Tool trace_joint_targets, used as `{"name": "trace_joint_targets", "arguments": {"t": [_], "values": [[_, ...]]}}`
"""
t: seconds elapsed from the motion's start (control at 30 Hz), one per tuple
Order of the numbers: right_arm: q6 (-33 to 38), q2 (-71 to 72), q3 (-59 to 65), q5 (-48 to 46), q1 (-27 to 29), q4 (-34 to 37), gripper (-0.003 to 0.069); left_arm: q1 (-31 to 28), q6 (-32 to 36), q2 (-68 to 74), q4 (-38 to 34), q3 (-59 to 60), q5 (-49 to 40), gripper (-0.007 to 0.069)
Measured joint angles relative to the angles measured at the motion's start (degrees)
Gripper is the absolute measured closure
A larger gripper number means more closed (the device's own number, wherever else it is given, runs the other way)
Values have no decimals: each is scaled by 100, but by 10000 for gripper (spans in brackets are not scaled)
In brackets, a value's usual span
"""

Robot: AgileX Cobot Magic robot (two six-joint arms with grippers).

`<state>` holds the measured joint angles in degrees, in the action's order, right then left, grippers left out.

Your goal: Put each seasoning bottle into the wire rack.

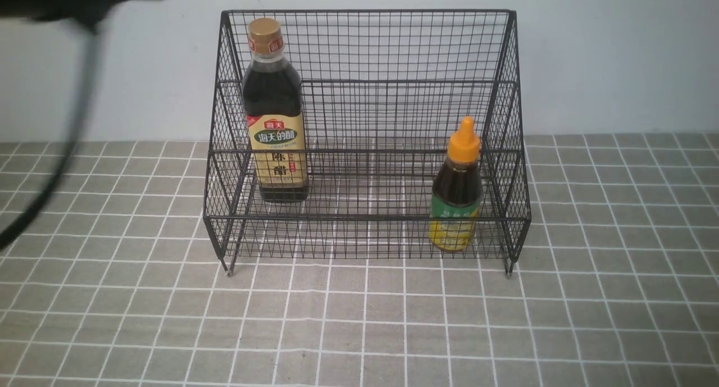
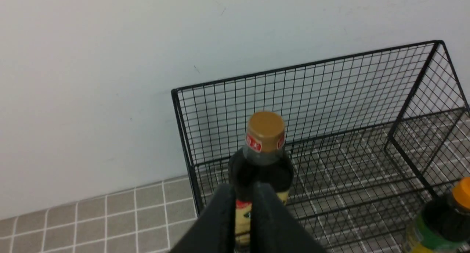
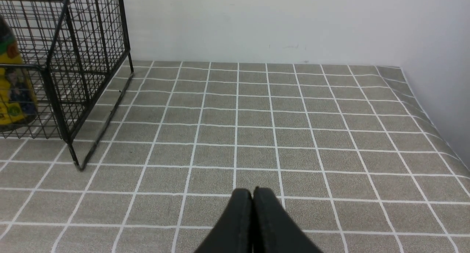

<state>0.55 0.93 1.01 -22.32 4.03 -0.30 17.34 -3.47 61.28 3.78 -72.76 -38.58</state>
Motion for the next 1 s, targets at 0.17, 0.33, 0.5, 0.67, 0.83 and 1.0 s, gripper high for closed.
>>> {"name": "trace_joint_targets", "arguments": {"t": [0.17, 0.33, 0.5, 0.67, 0.83, 1.0], "values": [[0, 0, 0, 0, 0, 0, 670, 0, -66, -1433, -87, 1332, -36, 631], [0, 0, 0, 0, 0, 0, 670, 0, -79, -2371, -147, 2222, -62, 631], [0, 0, 0, 0, 0, 0, 670, 0, -59, -3129, -147, 2803, -180, 631], [0, 0, 0, 0, 0, 0, 670, 0, -44, -3744, -117, 2853, -260, 631], [0, 0, 0, 0, 0, 0, 670, 0, -44, -4303, 152, 3157, -313, 631], [0, 0, 0, 0, 0, 0, 670, -312, -44, -5231, 127, 4352, 308, 631]]}}
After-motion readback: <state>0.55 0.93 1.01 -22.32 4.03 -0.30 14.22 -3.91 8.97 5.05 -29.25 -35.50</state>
